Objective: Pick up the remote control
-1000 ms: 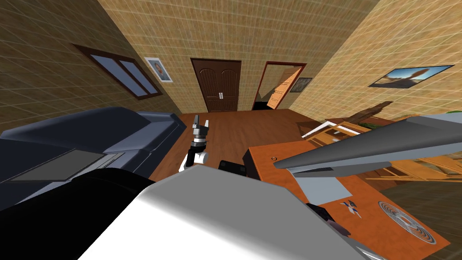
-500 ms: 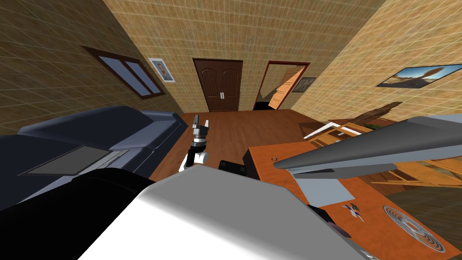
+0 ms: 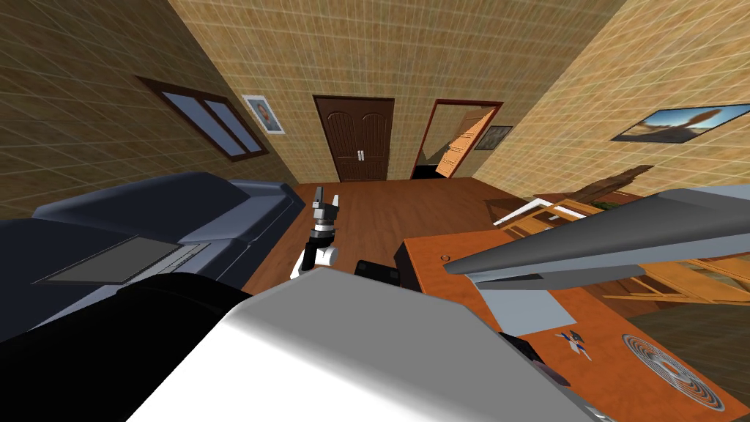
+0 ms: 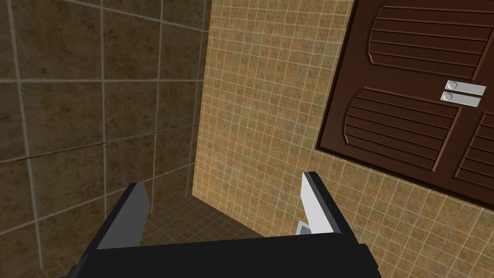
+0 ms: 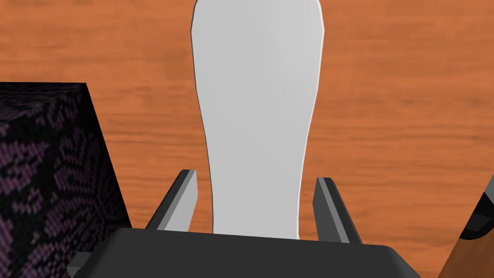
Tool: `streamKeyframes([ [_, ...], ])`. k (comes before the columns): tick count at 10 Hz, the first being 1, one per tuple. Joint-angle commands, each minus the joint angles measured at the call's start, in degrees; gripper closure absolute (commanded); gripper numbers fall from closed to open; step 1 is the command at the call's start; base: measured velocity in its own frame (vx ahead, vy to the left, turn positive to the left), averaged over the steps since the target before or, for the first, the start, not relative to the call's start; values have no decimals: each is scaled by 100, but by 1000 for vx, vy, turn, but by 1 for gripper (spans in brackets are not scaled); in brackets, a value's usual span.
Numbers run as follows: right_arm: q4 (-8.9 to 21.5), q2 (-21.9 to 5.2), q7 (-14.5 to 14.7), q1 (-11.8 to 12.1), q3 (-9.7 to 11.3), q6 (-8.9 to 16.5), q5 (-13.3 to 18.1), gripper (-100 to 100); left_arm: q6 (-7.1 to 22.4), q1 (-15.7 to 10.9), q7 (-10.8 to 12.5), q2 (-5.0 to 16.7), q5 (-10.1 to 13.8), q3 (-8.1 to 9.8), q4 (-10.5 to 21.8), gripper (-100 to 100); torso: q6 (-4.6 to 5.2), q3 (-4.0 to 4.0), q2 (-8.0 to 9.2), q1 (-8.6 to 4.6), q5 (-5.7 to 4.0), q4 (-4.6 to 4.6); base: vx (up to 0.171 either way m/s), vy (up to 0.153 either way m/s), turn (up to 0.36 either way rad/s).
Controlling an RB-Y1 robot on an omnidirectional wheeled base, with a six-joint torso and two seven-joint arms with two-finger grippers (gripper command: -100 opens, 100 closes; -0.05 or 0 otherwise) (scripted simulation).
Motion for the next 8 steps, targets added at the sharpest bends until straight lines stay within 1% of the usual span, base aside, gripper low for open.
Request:
streamKeyframes([
  [1, 0, 0, 0, 0, 0, 0, 0, 100, 0, 0, 0, 0, 0, 0, 0, 0, 0, 0, 0, 0, 0, 0, 0, 0, 0],
  [2, 0, 0, 0, 0, 0, 0, 0, 0, 0, 0, 0, 0, 0, 0, 0, 0, 0, 0, 0, 0, 0, 0, 0, 0, 0],
  [3, 97, -83, 55, -38, -20, -175, -12, 100, 0, 0, 0, 0, 0, 0, 0, 0, 0, 0, 0, 0, 0, 0, 18, 19, -60],
  [4, 97, -83, 55, -38, -20, -175, -12, 100, 0, 0, 0, 0, 0, 0, 0, 0, 2, -3, -5, 5, 4, -1, 16, 16, -52],
  [6, 30, -298, 21, -30, -9, -338, -12, 100, 0, 0, 0, 0, 0, 0, 0, 0, 5, -4, -5, 9, 5, -2, 14, 24, -67],
  [7, 32, -245, 14, -30, -7, -271, -9, 100, 0, 0, 0, 0, 0, 0, 0, 0, 6, -3, -4, 12, 6, -2, 3, 12, -16],
  [8, 50, -249, 26, -32, -12, -298, -12, 0, 0, 0, 0, 0, 0, 0, 0, 0, 3, -2, -2, 9, 4, -1, 0, 0, 0],
])
